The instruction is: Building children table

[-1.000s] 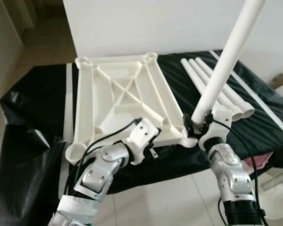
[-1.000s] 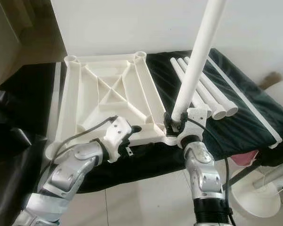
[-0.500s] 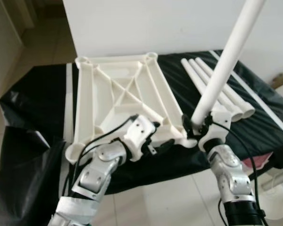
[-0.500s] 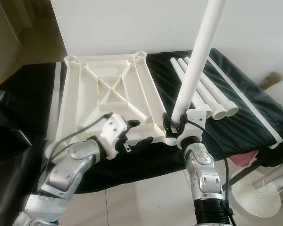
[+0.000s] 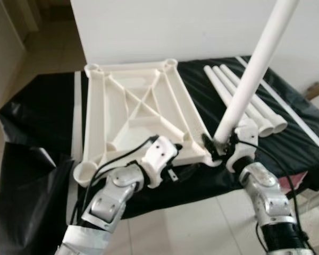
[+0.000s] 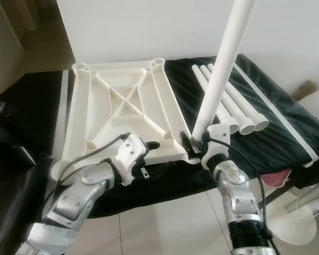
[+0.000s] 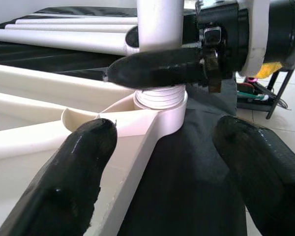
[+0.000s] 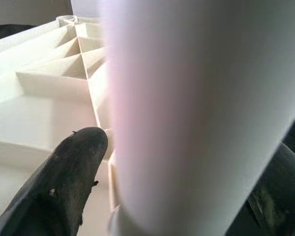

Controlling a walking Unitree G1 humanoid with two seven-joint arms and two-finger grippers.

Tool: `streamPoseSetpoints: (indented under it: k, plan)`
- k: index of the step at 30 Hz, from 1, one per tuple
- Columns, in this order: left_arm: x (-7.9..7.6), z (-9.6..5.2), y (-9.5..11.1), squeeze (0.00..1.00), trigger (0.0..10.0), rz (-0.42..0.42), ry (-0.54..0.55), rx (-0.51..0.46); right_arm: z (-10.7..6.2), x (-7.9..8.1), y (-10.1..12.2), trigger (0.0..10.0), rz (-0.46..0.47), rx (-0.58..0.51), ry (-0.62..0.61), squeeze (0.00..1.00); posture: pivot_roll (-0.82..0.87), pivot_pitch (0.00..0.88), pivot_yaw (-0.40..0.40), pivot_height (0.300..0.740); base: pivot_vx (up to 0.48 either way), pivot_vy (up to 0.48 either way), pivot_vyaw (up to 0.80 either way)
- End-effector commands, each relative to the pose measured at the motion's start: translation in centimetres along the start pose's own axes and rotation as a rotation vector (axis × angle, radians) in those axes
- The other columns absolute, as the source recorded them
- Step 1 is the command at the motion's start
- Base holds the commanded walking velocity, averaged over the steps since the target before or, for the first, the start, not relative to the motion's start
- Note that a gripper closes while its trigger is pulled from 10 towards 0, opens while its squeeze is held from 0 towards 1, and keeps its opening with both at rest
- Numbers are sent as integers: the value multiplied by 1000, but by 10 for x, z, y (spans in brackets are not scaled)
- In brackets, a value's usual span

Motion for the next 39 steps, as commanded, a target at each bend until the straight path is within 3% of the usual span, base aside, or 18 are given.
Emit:
streamPoseSetpoints:
  k: [1, 12, 13, 14, 15, 26, 28, 33, 39]
  plan:
    - [-5, 1, 3, 0, 10000, 19, -39, -5, 1, -1, -6, 10000, -21, 43, 55, 0, -21, 45, -43, 740, 0, 0, 0]
    - [-3, 1, 4, 0, 10000, 3, -40, 9, 9, -8, -2, 10000, -76, 102, 174, 0, -9, 43, -46, 740, 0, 0, 0]
    - [-3, 0, 4, 0, 10000, 7, -40, 8, 9, -11, -3, 4902, -83, 108, 178, 0, -5, 44, -49, 740, 0, 0, 0]
    - [-3, 0, 4, 0, 10000, 7, -40, 8, 9, -11, -3, 4902, -83, 108, 178, 0, -5, 44, -49, 740, 0, 0, 0]
    - [-3, 0, 4, 0, 10000, 7, -40, 9, 8, -13, -4, 0, -87, 114, 182, 0, -3, 42, -49, 740, 0, 0, 0]
    - [-1, -2, 6, 0, 10000, 8, -39, 10, 3, -18, -14, 0, -54, 142, 197, 0, -1, 32, -47, 740, 0, 0, 0]
    - [-1, -3, 6, 0, 10000, 15, -39, 13, 1, -18, -18, 10000, -41, 149, 184, 0, -2, 30, -47, 740, 0, 0, 0]
    - [-2, -3, 6, 0, 10000, 16, -45, 14, -2, -18, -20, 10000, -8, 141, 157, 0, -7, 26, -46, 740, 0, 0, 0]
    - [-6, -2, 5, 0, 10000, 12, -54, 16, -2, -17, -21, 10000, 29, 96, -22, 0, -15, 23, -49, 740, 0, 0, 0]
Point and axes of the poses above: a point about 5 cm out from each wrist's last joint towards the gripper, its own z axis pointing out of the wrist towards the gripper, its own y axis along the axis of the wrist's last joint, x = y × z, the point moved 3 cm from there along z, pointing out of the wrist towards the gripper, and after that the axes turned 13 degrees about z, right-handed, at the moved point
